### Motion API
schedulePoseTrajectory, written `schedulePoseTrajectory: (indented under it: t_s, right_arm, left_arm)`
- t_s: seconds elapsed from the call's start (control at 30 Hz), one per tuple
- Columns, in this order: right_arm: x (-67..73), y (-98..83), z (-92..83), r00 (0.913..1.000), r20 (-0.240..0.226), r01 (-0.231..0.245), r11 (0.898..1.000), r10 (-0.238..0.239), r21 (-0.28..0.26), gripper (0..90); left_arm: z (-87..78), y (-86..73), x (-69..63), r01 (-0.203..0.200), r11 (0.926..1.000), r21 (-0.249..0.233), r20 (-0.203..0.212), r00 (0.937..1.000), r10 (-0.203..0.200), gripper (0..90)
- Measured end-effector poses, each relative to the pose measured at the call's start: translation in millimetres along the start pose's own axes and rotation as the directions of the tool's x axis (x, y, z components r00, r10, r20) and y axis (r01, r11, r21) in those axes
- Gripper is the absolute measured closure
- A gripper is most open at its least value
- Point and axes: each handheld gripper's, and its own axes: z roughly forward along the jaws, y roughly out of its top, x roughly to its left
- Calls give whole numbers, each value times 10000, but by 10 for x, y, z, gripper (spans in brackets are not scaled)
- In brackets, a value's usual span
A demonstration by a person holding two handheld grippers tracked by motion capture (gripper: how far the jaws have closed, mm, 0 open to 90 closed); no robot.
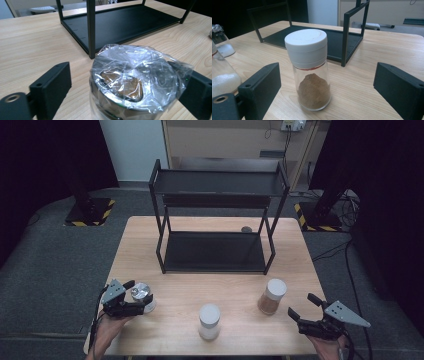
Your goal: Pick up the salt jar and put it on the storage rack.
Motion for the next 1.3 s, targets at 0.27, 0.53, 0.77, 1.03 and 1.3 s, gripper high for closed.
schedulePoseTrajectory:
  t_s: [0.27,0.53,0.77,1.03,1.3]
  right_arm:
    - [-3,-2,1,10000,-4,-26,10000,26,3,78]
    - [-6,-2,4,10000,-12,-7,10000,7,7,79]
    - [-7,-4,2,10000,-11,-34,10000,34,-7,80]
    - [-7,-3,4,10000,-14,-7,10000,7,-2,80]
    - [-6,-2,3,10000,-37,7,10000,-7,3,81]
  left_arm:
    - [-10,-66,17,-212,9995,-251,276,9994,219,308]
    - [-11,-89,-25,-422,9983,-395,101,9990,427,319]
    - [-17,-59,-34,-497,9982,-342,35,9987,499,325]
    - [-19,-12,-29,-294,9988,-382,125,9995,299,332]
    - [33,138,-71,-724,9966,-401,440,9963,741,333]
